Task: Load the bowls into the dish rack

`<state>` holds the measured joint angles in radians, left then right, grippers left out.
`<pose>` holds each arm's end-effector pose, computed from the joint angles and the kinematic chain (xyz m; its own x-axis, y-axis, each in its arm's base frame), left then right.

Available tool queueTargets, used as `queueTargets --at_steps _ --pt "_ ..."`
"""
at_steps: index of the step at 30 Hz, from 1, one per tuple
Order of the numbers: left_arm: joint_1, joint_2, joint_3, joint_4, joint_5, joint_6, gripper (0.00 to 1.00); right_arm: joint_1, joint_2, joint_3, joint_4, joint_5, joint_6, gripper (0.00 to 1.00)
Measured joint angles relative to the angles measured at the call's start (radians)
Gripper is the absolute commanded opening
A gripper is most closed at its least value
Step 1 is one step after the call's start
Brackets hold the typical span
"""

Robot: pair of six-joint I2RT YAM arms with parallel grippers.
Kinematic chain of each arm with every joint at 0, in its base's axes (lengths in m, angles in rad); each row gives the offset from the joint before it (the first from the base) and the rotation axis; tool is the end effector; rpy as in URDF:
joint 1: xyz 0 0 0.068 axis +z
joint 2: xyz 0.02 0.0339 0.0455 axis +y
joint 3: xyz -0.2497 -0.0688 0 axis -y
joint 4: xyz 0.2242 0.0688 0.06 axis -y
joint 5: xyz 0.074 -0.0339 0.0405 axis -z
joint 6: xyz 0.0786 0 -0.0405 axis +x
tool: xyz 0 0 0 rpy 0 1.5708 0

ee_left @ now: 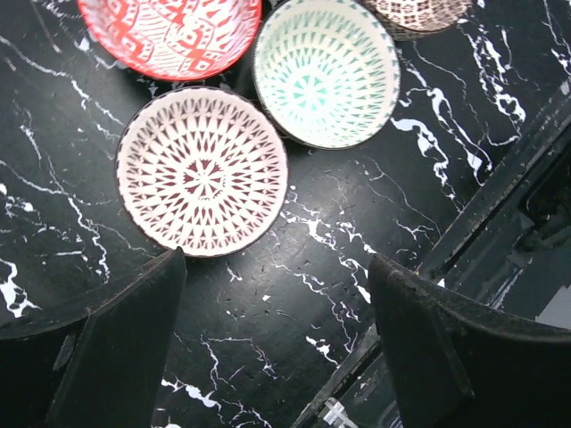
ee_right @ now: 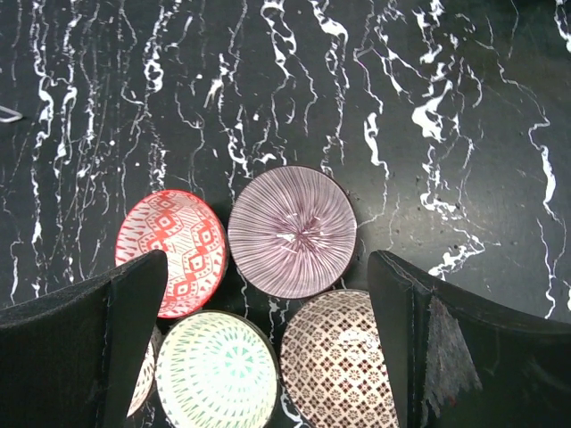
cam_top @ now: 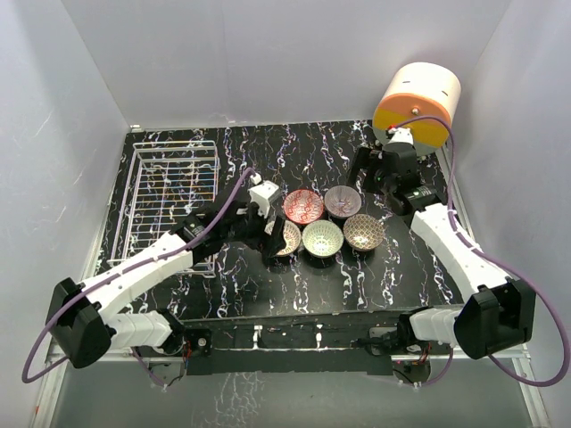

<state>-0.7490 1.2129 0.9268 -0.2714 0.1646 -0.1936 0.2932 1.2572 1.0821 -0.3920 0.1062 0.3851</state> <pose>0.2059 -0.2090 0.2615 -0.5291 0.2327 -0.8160 0.6845 0.6854 -0.2483 0.2920 0.0795 0.2893 -0.5524 0.2234 -0.8031 0.0062 0.9645 0.2641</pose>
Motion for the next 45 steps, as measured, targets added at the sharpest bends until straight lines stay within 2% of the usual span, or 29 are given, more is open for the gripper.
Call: queueTargets --at_steps 6,11,16,22,45 --pt "-0.085 0.008 -0.002 0.003 -0.052 0.031 0.80 -0.049 -0.002 -0.032 0.001 -0.054 0.020 0.98" --pt "-0.187 0.109 -0.013 0.033 -0.175 0.047 0.79 -0.065 -0.008 -0.050 0.010 -0.093 0.037 0.98" --pt "-0.237 0.189 -0.042 0.113 -0.312 0.049 0.78 -0.073 -0.012 -0.066 0.018 -0.126 0.043 0.98" --pt "-0.242 0.244 -0.046 0.183 -0.383 0.060 0.77 -0.087 -0.023 -0.075 0.032 -0.144 0.044 0.99" --pt "-0.243 0.409 -0.091 0.332 -0.446 0.125 0.74 -0.142 -0.035 -0.150 0.085 -0.212 0.068 0.96"
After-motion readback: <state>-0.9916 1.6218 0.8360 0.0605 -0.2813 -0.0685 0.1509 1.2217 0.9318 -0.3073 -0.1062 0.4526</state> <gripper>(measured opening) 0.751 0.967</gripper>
